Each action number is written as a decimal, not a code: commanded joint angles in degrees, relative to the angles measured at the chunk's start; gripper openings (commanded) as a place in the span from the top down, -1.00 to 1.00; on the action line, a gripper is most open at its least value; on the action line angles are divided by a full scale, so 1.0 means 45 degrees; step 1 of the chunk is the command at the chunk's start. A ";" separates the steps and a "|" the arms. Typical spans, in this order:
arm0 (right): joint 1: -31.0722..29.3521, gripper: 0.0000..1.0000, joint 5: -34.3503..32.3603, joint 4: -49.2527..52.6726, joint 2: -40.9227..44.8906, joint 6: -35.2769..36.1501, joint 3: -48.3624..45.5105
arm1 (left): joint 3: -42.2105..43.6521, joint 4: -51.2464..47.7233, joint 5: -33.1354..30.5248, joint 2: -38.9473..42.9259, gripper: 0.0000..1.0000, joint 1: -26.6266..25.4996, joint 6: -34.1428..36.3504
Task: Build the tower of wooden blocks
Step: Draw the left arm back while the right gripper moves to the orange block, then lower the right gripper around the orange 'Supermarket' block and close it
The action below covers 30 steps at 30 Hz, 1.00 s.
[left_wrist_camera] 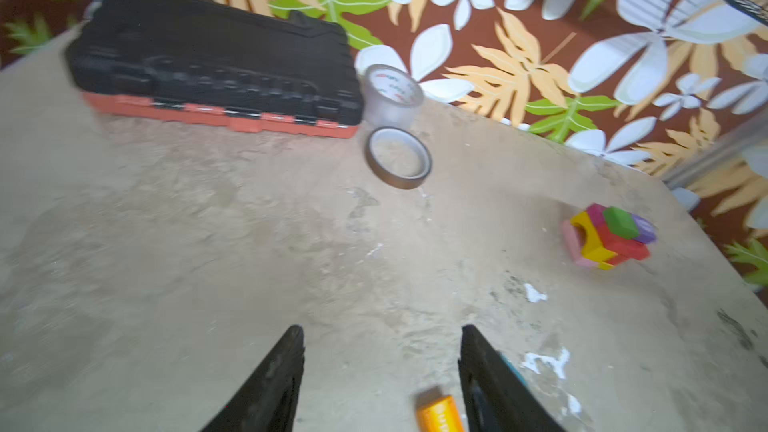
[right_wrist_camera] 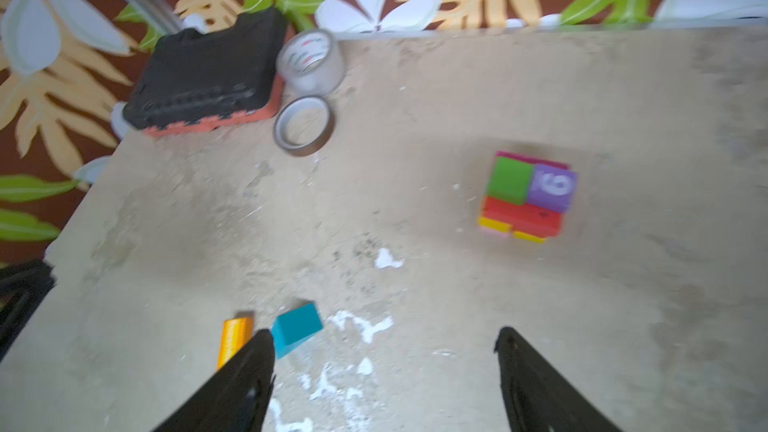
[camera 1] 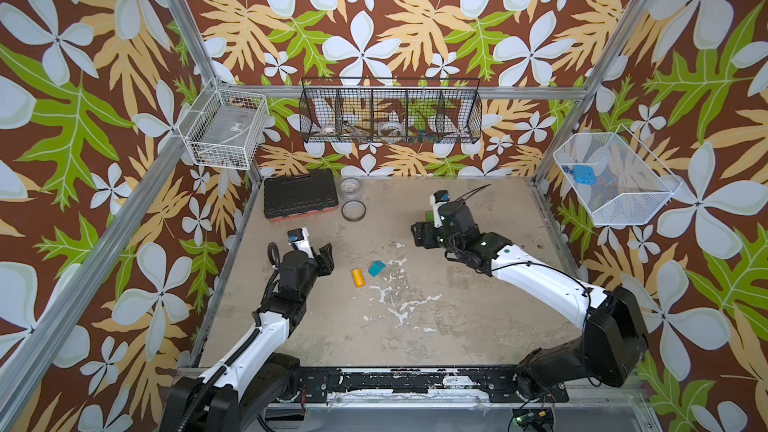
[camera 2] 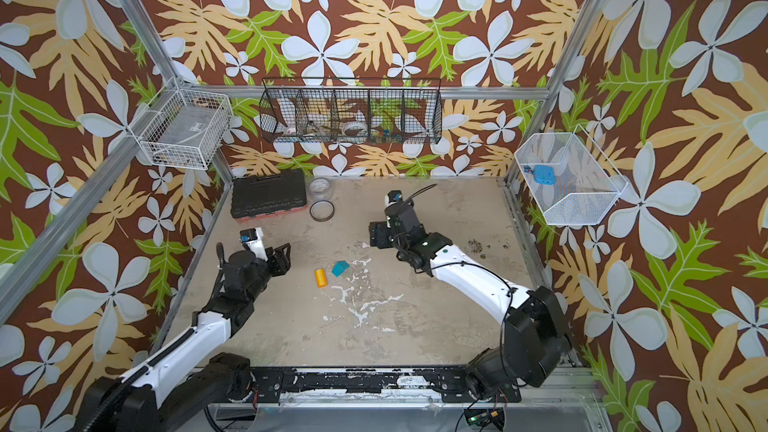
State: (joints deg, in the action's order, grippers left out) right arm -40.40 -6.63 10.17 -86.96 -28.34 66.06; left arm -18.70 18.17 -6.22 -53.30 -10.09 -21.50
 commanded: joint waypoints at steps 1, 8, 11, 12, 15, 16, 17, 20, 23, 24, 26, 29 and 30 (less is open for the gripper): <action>-0.1712 -0.66 -0.0812 0.0078 -0.0982 -0.0460 0.0906 | 0.0686 0.1017 -0.0498 0.0594 -0.22 0.0215 -0.0535; -0.3711 -0.62 -0.1508 0.0803 -0.3907 -0.0606 0.2910 | 0.1503 0.1702 -0.0422 0.0931 -0.26 0.0223 -0.0900; -0.3717 -0.61 -0.1411 0.0937 -0.5035 -0.0636 0.3458 | 0.2229 0.2547 -0.0584 0.0699 -0.29 0.0238 -0.1333; -0.3705 -0.60 -0.1388 0.1004 -0.5401 -0.0618 0.3650 | 0.2170 0.2503 -0.0485 0.0655 -0.26 0.0233 -0.1274; -0.3717 -0.53 -0.1237 0.1473 -0.6744 -0.0595 0.4637 | 0.2139 0.2768 -0.0661 0.0510 -0.28 0.0239 -0.1291; -0.3736 -0.50 -0.1114 0.1667 -0.7213 -0.0563 0.5046 | 0.2123 0.2849 -0.0659 0.0381 -0.27 0.0245 -0.1284; -0.3752 -0.48 -0.0996 0.1789 -0.7543 -0.0510 0.5343 | 0.2089 0.2864 -0.0542 0.0290 -0.27 0.0237 -0.1245; -0.3957 -0.43 -0.1034 0.2251 -0.8389 -0.0441 0.6081 | 0.1997 0.2895 -0.0301 -0.0018 -0.24 0.0246 -0.1219; -0.4204 -0.41 -0.1317 0.2369 -0.8586 -0.0459 0.6105 | 0.1944 0.2890 -0.0246 -0.0118 -0.24 0.0247 -0.1185; -0.4300 -0.41 -0.1371 0.2353 -0.8596 -0.0443 0.6053 | 0.1951 0.2907 -0.0204 -0.0113 -0.24 0.0246 -0.1163; -0.4453 -0.40 -0.1540 0.2392 -0.8700 -0.0456 0.6013 | 0.1973 0.2919 -0.0196 -0.0060 -0.24 0.0233 -0.1160; -0.4491 -0.34 -0.1662 0.2520 -0.8915 -0.0575 0.5965 | 0.2030 0.2907 -0.0175 0.0025 -0.24 0.0231 -0.1157; -0.4494 -0.31 -0.1687 0.2524 -0.8955 -0.0574 0.5946 | 0.2050 0.2917 -0.0144 0.0057 -0.24 0.0240 -0.1151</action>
State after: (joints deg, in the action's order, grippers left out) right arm -60.69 -12.43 19.97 -126.61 -30.61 92.99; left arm -9.61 29.41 -7.20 -53.32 -9.15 -26.65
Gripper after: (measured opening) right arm 0.665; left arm 0.622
